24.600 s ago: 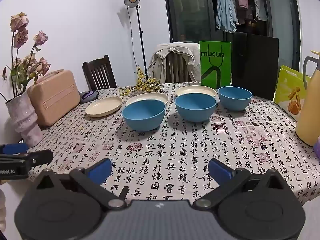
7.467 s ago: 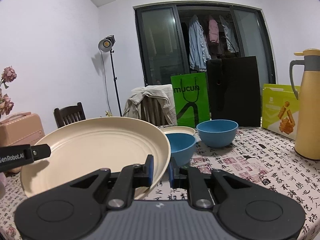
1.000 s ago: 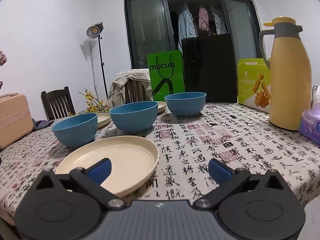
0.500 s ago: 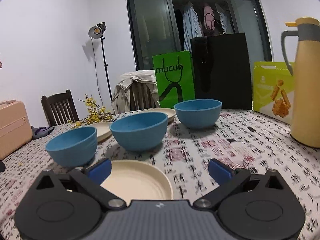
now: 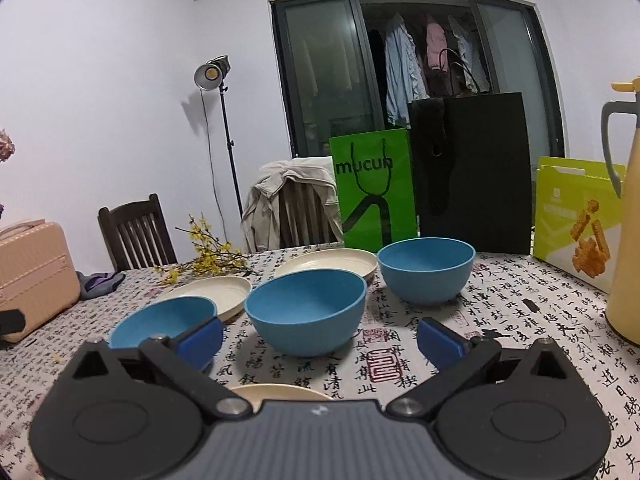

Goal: Organize plates and bowls

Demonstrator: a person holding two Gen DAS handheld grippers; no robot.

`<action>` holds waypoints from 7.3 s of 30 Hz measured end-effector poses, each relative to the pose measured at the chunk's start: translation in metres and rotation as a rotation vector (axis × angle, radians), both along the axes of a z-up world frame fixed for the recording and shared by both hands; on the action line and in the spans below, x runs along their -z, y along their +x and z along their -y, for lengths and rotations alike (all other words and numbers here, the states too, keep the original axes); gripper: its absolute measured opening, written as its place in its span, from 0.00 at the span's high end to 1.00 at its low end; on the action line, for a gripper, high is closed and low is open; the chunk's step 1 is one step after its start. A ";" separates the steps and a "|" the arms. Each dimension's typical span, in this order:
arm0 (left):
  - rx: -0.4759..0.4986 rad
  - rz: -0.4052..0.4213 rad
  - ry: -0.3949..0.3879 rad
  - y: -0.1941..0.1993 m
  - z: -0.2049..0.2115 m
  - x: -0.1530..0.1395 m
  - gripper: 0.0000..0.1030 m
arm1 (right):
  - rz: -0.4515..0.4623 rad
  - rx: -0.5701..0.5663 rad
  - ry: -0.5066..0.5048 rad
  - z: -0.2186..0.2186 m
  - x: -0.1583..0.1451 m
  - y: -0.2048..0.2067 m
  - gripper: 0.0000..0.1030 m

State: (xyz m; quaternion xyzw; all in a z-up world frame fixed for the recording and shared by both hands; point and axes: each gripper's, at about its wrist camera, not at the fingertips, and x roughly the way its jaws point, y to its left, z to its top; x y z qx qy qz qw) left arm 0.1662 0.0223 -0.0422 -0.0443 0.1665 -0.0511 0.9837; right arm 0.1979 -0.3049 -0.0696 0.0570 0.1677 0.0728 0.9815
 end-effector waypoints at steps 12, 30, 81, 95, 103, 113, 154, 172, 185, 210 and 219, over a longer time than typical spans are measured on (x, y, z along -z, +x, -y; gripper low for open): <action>0.054 -0.108 -0.018 0.045 0.006 -0.016 0.00 | -0.086 0.048 -0.021 0.000 -0.013 0.010 0.00; 0.003 -0.354 -0.199 0.135 0.014 -0.054 0.00 | -0.208 0.126 0.003 -0.015 -0.042 0.035 0.00; -0.087 -0.379 -0.392 0.223 -0.046 -0.030 0.00 | -0.295 0.180 0.090 -0.045 -0.057 0.135 0.00; -0.218 -0.369 -0.414 0.264 -0.077 -0.026 0.00 | -0.248 0.102 0.022 -0.086 -0.072 0.177 0.00; -0.255 -0.390 -0.400 0.278 -0.095 -0.014 0.00 | -0.237 0.074 0.020 -0.109 -0.066 0.211 0.00; -0.270 -0.383 -0.373 0.285 -0.096 -0.009 0.00 | -0.245 0.031 -0.073 -0.149 -0.055 0.240 0.00; -0.349 -0.572 -0.334 0.328 -0.103 0.049 0.00 | -0.442 -0.058 -0.182 -0.186 0.004 0.334 0.00; -0.355 -0.630 -0.319 0.339 -0.102 0.068 0.00 | -0.498 -0.092 -0.246 -0.197 0.023 0.347 0.09; -0.370 -0.665 -0.310 0.348 -0.103 0.081 0.01 | -0.551 -0.108 -0.242 -0.199 0.032 0.356 0.30; -0.309 -0.614 -0.228 0.353 -0.086 0.087 0.33 | -0.673 -0.158 -0.244 -0.204 0.053 0.392 0.57; -0.302 -0.602 -0.193 0.355 -0.082 0.088 0.46 | -0.700 -0.179 -0.247 -0.206 0.057 0.396 0.70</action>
